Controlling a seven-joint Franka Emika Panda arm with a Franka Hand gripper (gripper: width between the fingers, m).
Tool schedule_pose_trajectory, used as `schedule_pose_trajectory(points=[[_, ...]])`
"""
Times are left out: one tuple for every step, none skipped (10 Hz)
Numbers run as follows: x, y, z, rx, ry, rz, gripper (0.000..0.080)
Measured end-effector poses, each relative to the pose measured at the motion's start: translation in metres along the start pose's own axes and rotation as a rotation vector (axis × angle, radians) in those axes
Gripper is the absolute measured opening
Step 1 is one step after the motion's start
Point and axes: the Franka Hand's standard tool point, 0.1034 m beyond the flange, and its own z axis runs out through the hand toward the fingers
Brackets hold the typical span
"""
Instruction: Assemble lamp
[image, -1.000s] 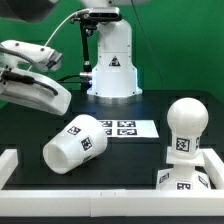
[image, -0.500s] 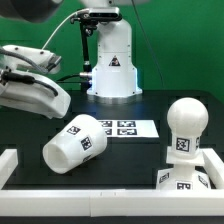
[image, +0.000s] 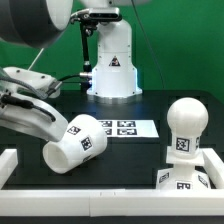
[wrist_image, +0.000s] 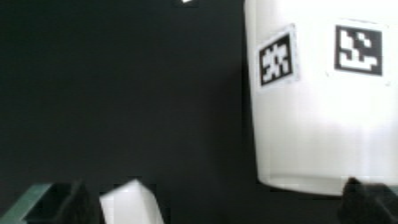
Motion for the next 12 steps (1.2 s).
schedule_pose_trajectory(points=[[0.005,-0.001,0.004,-0.003,0.004,0.000,0.0698],[0.009,-0.002,0.008,-0.005,0.008,0.000,0.0698],[0.013,-0.001,0.014,-0.007,0.003,0.006,0.0698],[0.015,-0.001,0.019,-0.010,-0.004,0.010,0.0698],[0.017,-0.002,0.022,-0.012,-0.009,0.017,0.0698],[0.018,-0.003,0.027,-0.012,-0.015,0.021,0.0698],[0.017,-0.002,0.035,-0.005,-0.035,0.025,0.0698],[0.016,0.000,0.040,0.019,-0.060,0.030,0.0698],[0.012,0.000,0.042,0.037,-0.085,0.041,0.0698],[0.011,0.000,0.043,0.040,-0.089,0.044,0.0698],[0.011,0.001,0.044,0.038,-0.091,0.045,0.0698],[0.011,0.001,0.044,0.037,-0.091,0.045,0.0698]])
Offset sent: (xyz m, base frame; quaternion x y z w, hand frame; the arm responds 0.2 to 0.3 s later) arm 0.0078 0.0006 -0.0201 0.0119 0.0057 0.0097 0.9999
